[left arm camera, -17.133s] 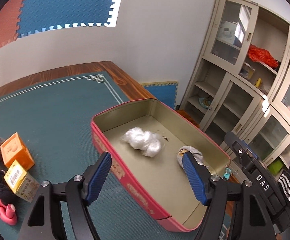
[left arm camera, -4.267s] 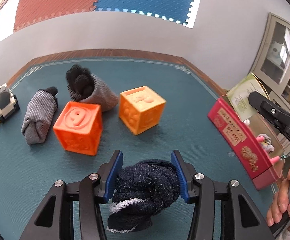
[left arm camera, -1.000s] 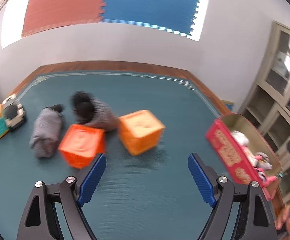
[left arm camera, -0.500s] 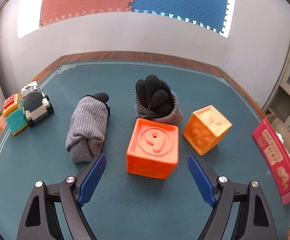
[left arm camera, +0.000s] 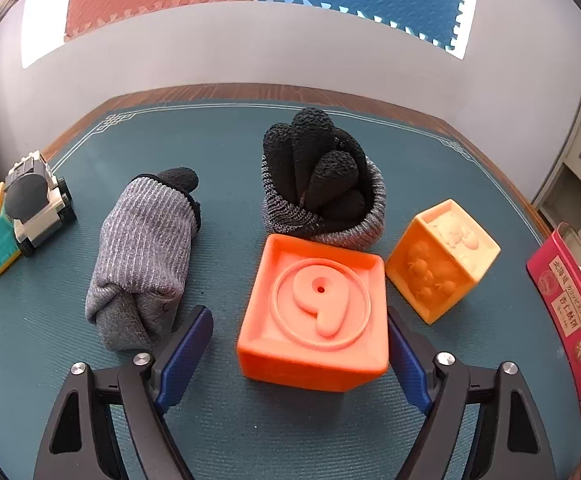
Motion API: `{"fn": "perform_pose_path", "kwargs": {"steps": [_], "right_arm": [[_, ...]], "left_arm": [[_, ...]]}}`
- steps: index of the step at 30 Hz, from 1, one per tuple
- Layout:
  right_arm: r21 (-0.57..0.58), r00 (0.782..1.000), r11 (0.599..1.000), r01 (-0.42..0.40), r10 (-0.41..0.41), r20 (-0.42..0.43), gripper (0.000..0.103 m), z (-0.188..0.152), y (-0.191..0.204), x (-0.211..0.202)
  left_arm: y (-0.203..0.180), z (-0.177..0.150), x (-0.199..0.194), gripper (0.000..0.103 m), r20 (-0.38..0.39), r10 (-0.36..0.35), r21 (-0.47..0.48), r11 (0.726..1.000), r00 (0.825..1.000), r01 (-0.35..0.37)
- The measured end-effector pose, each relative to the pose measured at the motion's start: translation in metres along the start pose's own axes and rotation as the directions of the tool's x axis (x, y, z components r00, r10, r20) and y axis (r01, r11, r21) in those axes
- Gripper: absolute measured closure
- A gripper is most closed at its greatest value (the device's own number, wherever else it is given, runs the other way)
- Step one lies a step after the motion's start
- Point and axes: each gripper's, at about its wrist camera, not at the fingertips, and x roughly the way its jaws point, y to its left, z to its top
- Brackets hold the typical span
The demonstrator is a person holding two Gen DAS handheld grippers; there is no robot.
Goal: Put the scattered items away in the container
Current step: 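Grasp the orange number block with left tool while right tool grasps yellow-orange block, then carry the orange number block and yellow-orange block over the red tin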
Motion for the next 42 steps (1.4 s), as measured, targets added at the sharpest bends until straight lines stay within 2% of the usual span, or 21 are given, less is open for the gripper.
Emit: {"fn": "perform_pose_path", "kwargs": {"steps": [7,13,24,33,35,36,37,42], "right_arm": [[-0.031,1.000,0.999,-0.006,0.006,-0.020,0.021,-0.007,0.009,0.007],[-0.009,0.995,0.998,-0.056,0.055,-0.085,0.021,-0.006,0.012,0.023],[-0.006,0.977,0.994,-0.110,0.107,-0.185,0.021,0.025,0.034,0.077],[-0.021,0.968,0.995,-0.097,0.089,-0.235,0.021,0.034,0.046,0.121],[-0.029,0.967,0.995,-0.093,0.084,-0.242,0.027,0.033,0.047,0.126],[-0.033,0.966,0.995,-0.092,0.081,-0.244,0.038,0.033,0.048,0.129],[-0.035,0.966,0.995,-0.090,0.079,-0.245,0.041,0.032,0.048,0.129],[-0.034,0.969,0.997,-0.074,0.064,-0.237,0.046,0.028,0.045,0.122]], "left_arm": [[-0.001,-0.004,-0.003,0.049,0.003,0.013,0.012,1.000,1.000,-0.013],[0.004,-0.009,-0.020,0.049,0.023,0.002,-0.016,1.000,1.000,-0.001],[0.016,-0.019,-0.053,0.049,0.049,-0.012,-0.064,0.998,0.999,0.016],[0.035,-0.024,-0.066,0.049,0.082,-0.020,-0.113,0.993,0.996,0.029],[0.035,-0.024,-0.068,0.049,0.088,-0.024,-0.111,0.993,0.996,0.034],[0.035,-0.024,-0.069,0.049,0.091,-0.025,-0.109,0.993,0.996,0.035],[0.035,-0.024,-0.070,0.049,0.095,-0.025,-0.107,0.994,0.995,0.036],[0.034,-0.024,-0.071,0.049,0.099,-0.025,-0.103,0.994,0.995,0.036]]}}
